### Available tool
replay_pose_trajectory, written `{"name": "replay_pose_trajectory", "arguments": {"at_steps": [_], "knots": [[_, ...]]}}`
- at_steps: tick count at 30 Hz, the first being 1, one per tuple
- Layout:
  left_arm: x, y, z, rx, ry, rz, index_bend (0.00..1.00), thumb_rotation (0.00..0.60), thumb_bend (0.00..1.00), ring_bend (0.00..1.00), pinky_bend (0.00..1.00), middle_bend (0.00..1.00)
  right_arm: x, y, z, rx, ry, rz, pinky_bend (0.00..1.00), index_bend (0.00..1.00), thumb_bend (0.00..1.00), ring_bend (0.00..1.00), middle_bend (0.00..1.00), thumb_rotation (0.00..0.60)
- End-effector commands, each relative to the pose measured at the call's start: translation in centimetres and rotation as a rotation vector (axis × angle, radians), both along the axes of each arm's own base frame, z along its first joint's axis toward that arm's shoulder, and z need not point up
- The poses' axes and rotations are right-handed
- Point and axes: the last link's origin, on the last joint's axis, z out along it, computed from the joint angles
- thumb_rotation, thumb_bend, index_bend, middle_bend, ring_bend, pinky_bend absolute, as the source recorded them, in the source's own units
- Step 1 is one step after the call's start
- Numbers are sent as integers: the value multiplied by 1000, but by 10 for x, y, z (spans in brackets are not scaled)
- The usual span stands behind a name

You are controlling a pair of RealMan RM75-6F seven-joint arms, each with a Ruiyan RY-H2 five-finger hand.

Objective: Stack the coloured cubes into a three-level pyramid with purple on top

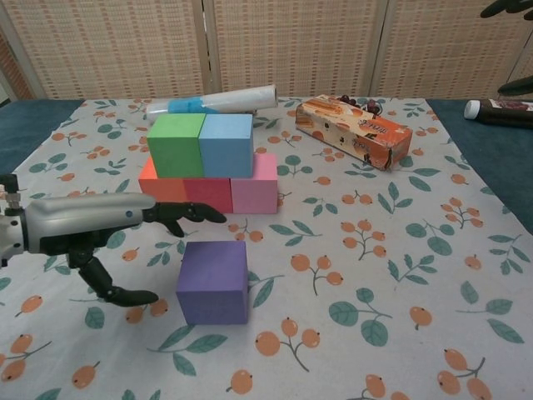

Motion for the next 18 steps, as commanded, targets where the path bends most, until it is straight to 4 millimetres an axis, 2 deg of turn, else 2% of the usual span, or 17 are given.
{"name": "replay_pose_trajectory", "arguments": {"at_steps": [1, 9, 18], "knots": [[13, 0, -12, -7, -2, -1, 7, 600, 336, 48, 191, 12, -7, 1, 3, 3, -3, -8, 0, 0, 0, 0, 86, 600], [24, 0, -29, 58, 17, 3, 23, 600, 335, 58, 197, 21, -17, 1, 6, 9, -16, -14, 0, 0, 0, 0, 86, 600], [27, -6, -41, 118, 11, 39, 100, 600, 323, 147, 280, 109, -23, 2, 9, 10, -26, -16, 0, 0, 0, 0, 86, 600]]}}
